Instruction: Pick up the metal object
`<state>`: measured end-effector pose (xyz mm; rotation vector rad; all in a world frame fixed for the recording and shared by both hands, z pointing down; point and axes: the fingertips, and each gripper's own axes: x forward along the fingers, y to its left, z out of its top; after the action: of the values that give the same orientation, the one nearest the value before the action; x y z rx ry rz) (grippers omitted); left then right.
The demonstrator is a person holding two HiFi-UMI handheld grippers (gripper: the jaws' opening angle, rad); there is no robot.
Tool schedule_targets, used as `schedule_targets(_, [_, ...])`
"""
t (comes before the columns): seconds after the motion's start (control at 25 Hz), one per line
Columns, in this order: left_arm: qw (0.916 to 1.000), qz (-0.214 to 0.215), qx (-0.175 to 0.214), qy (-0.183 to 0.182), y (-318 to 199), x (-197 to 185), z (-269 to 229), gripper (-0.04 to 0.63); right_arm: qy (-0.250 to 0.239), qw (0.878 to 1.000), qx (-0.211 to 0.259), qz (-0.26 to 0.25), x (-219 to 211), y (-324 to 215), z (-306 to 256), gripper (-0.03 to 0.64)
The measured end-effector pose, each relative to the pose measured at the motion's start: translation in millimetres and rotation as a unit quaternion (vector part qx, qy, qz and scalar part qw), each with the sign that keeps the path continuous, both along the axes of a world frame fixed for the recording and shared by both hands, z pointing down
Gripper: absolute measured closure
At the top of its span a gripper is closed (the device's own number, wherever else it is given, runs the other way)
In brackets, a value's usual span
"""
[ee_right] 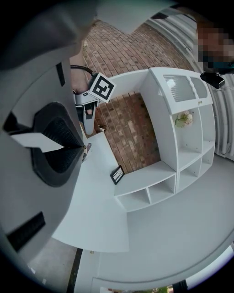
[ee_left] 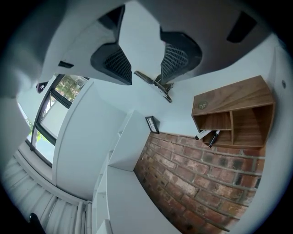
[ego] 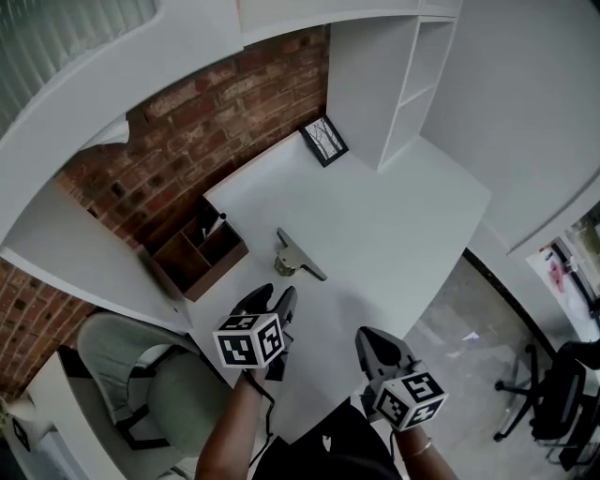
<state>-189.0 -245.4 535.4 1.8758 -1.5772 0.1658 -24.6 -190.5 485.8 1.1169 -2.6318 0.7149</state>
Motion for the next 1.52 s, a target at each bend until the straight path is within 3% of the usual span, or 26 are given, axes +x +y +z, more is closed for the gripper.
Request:
schedule_targets(0.24, [0.9997,-0.005,-0.019,0.014,-29.9,-5.3,18.9,0.413,0.003,1.000,-0.011,-0.010,-13.0,-15.7,12.7,0.612])
schedule_targets(0.56, [0.9957,-0.029,-0.057,0.068,-62.3,-13.1,47.1,0.413,0.012,0.999,-0.031,-0.027,-20.6,-34.9,28.2,0.612])
schedule_targets(0.92, [0.9919,-0.046,-0.085,0.083,-90.3,-14.9,64.1,0.416,0.015,0.998,-0.047,-0.033,-21.3,-59.3,39.7,0.612])
schedule_targets(1.28, [0.9859,-0.070,-0.091,0.122,-100.6,-16.2,66.0,0.526,-0.001,0.998,-0.061,-0.024,-18.2,-70.6,43.6,0.612])
schedule_targets(1.52, [0.9804,-0.075,-0.084,0.162,-100.6,-13.3,62.0,0.558,-0.001,0.998,-0.060,-0.021,-18.9,-69.2,41.5,0.612])
